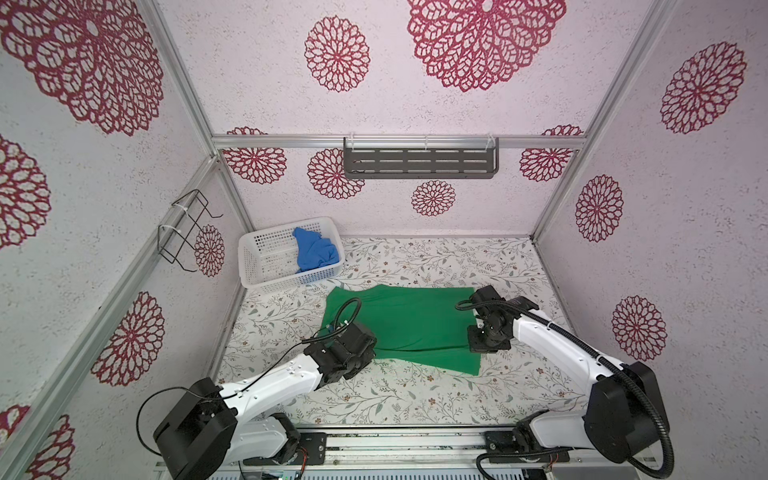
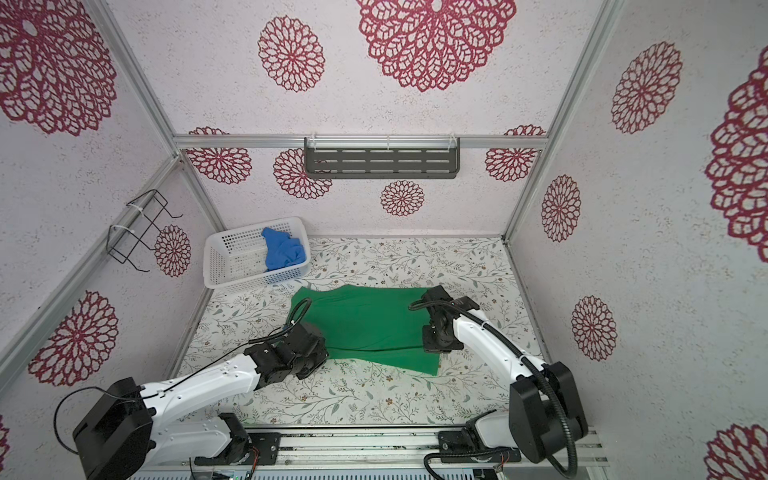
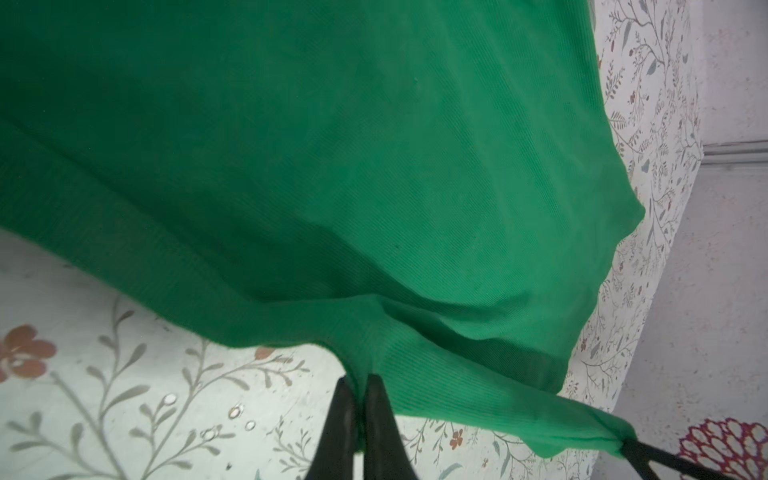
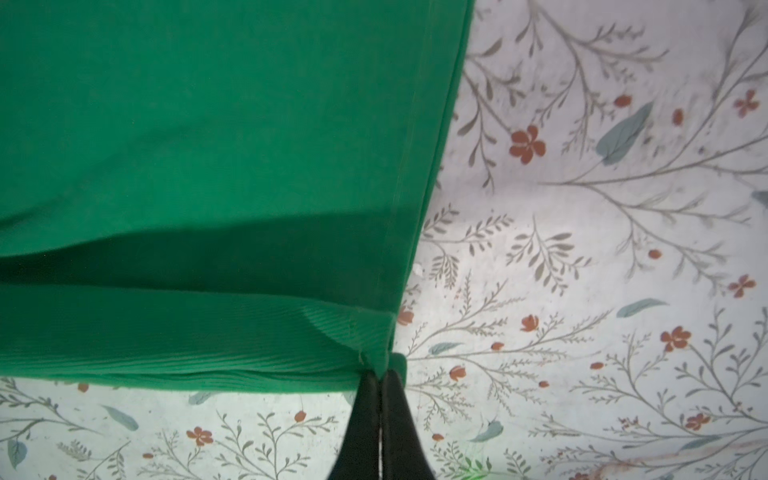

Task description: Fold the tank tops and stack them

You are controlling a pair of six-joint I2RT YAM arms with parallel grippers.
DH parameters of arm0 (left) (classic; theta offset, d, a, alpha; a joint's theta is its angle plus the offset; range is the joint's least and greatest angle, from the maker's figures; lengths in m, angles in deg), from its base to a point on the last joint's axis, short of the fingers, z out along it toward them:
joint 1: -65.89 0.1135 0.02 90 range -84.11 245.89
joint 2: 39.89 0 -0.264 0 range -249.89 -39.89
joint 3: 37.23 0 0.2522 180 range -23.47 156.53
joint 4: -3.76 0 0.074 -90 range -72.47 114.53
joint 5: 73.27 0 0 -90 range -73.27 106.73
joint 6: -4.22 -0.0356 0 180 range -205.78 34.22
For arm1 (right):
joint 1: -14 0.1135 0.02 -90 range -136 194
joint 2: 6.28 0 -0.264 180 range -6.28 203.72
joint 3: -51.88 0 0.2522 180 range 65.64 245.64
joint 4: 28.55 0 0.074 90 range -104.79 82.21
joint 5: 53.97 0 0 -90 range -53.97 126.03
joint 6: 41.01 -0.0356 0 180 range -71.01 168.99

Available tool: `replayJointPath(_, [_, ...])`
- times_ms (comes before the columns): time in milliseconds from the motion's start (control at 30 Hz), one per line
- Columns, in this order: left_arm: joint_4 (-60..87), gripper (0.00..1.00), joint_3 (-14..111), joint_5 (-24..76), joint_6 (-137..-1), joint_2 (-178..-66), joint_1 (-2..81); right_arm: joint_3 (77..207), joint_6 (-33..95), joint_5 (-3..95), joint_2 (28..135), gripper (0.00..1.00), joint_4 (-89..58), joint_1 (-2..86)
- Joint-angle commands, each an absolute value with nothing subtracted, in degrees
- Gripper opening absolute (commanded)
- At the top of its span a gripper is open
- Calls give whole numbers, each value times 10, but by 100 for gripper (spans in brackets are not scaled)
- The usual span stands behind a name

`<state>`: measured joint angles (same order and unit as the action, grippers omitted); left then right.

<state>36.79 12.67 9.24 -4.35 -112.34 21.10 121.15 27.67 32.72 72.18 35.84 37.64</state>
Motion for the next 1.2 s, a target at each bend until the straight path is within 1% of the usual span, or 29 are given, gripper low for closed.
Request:
replayJointPath(0, [326,0,140,113,-97,-1145,232,1235,323,305,737,0,347,353])
replayJointPath(367, [331,0,223,199,-218,-1260,301,1286,379,328,829,0,296,302])
replayJointPath(500, [356,0,271,235,-270,-1316,322,1304,391,337,865,0,282,285])
replayJointPath(667, [385,2,332,260,-323,-1380,339,1334,396,340,909,0,273,267])
replayJointPath(767, [403,0,364,268,-351,-1412,354,1359,393,352,934,0,276,251])
replayJointPath(833, [420,2,389,269,-372,-1430,362,1378,395,350,945,0,277,245])
replayJointPath(867, [430,5,402,270,-382,-1436,367,1387,396,348,949,0,277,242])
replayJointPath(900, [439,11,412,272,-392,-1439,370,1397,396,347,952,0,280,239])
replayJointPath(967, [454,31,427,277,-408,-1433,378,1414,395,345,952,0,285,235])
replayJointPath(1000, [461,37,431,277,-417,-1426,380,1420,395,343,949,2,288,233])
replayJointPath(1033, [470,48,434,272,-425,-1412,381,1424,395,341,944,7,290,232])
replayJointPath(1067, [479,54,435,263,-432,-1399,382,1428,394,340,938,9,292,231])
replayJointPath(1100, [489,58,435,253,-439,-1379,383,1428,393,340,931,11,295,229])
replayJointPath(1167, [511,60,432,233,-445,-1349,386,1426,388,340,916,16,300,228])
